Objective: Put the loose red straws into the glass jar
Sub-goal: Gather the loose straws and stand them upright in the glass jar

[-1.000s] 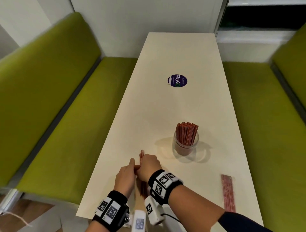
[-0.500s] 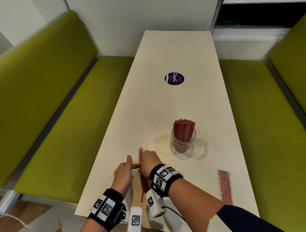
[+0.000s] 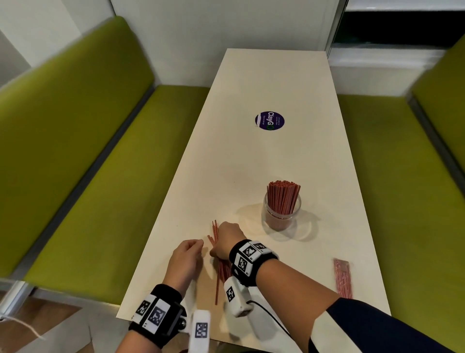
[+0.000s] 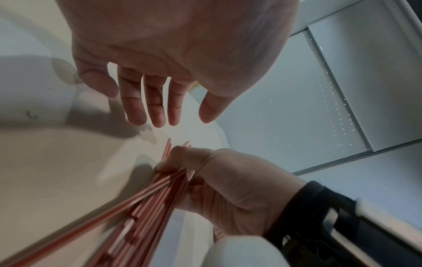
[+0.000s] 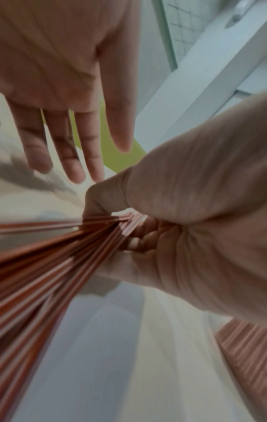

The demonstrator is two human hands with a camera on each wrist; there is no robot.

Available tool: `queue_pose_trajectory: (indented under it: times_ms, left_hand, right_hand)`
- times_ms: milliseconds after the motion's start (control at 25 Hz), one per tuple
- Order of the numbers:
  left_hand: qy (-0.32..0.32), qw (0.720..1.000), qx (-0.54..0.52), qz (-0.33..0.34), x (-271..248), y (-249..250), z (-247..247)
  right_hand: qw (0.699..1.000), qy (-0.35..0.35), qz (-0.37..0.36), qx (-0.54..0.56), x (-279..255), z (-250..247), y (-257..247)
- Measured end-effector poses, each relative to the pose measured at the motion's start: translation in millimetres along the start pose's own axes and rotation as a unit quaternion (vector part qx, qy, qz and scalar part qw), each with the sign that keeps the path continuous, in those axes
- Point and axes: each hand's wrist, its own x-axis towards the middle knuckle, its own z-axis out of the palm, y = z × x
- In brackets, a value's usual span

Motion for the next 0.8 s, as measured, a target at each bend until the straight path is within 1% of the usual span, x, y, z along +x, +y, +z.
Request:
queue_pose_trajectory:
  times_ms: [160, 280, 440, 560, 720, 800]
  left_hand:
    - [0.009, 1.0, -0.016, -0.001, -2, -1, -15]
    - [0.019, 1.0, -0.017, 0.0, 0, -4, -24]
    - [0.011, 1.0, -0.017, 0.0, -1, -7, -26]
    - [0.004, 1.0, -0.01, 0.004, -3, -8, -27]
    - [-0.008, 1.0, -0.003, 0.013, -6, -12, -24]
    - [-0.025, 0.998, 0.048, 0.026, -8, -19, -20]
  right_hand:
    - [0.993, -0.033, -0.054, -0.096, 4, 4, -4]
    - [0.989, -0.042, -0.069, -0.12, 6, 13, -3]
    - [0.996, -0.011, -0.043, -0.079, 9, 22, 1]
    - [0.995, -0.029, -0.046, -0.077, 9, 11, 1]
    - [0.997, -0.05, -0.05, -0.042, 11, -8, 9]
    - [0.998, -0.037, -0.057, -0.019, 11, -11, 17]
